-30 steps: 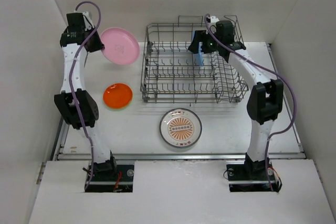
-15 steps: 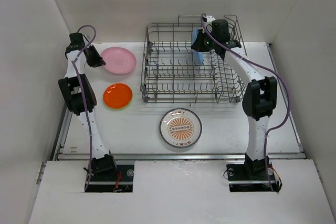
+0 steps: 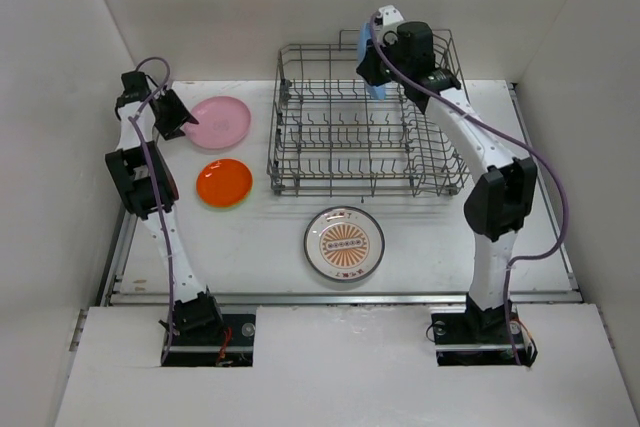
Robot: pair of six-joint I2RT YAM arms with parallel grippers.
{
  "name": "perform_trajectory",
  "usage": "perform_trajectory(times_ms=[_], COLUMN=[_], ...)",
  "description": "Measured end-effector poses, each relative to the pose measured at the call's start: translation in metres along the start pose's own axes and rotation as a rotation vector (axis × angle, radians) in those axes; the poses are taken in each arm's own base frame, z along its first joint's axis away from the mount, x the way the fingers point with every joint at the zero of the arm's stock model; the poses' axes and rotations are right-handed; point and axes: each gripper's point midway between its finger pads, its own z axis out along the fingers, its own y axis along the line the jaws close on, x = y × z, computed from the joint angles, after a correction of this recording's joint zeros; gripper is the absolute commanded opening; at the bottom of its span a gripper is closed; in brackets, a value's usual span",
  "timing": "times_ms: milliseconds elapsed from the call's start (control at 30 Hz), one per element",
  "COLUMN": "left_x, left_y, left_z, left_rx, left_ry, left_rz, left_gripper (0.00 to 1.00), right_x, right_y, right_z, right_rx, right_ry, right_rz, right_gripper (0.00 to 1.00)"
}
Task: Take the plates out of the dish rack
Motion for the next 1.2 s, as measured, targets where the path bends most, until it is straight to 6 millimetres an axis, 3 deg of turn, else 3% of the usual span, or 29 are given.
perform_trajectory(times_ms=[167, 333, 400, 467, 567, 700, 800, 967, 1200], left_x=[0.004, 0.003, -0.004, -0.008, -0.023, -0.028, -0.016, 0.042, 0.115], left_y=[-0.001, -0.002, -0.010, -0.024, -0.061, -0.123, -0.158, -0.184, -0.208], left_z=[-0.004, -0.023, -0.047, -0.075, -0.131, -0.204, -0.229, -0.217, -0.185], left_rx=[-0.006, -0.042, -0.052, -0.037, 0.040, 0.216, 0.312, 0.364, 0.417], left_ry=[0.023, 0.023, -0.014, -0.045, -0.131, -0.201, -0.190, -0.011, 0.224], left_rz=[0.009, 0.046, 0.073, 0.093, 0.146, 0.246, 0.335, 0.453, 0.554], left_gripper=[0.64, 0.70, 0.75, 0.80, 1.00, 1.00, 1.00, 1.00, 1.00], right_x=[-0.038, -0.051, -0.038, -0.014, 0.034, 0.087, 0.091, 0.080, 0.089], right_y=[0.029, 0.078, 0.101, 0.124, 0.157, 0.184, 0.195, 0.214, 0.232], right_z=[-0.020, -0.035, -0.039, -0.041, -0.038, -0.038, -0.040, -0.043, -0.047], right_rx=[0.017, 0.038, 0.055, 0.068, 0.061, 0.042, 0.049, 0.068, 0.040], right_ry=[-0.088, -0.118, -0.100, -0.058, 0.021, 0.115, 0.109, 0.041, 0.033], right_rz=[-0.179, -0.438, -0.546, -0.664, -0.852, -1.053, -1.116, -1.141, -1.172], right_gripper=[0.00, 0.00, 0.00, 0.00, 0.00, 0.00, 0.00, 0.00, 0.00])
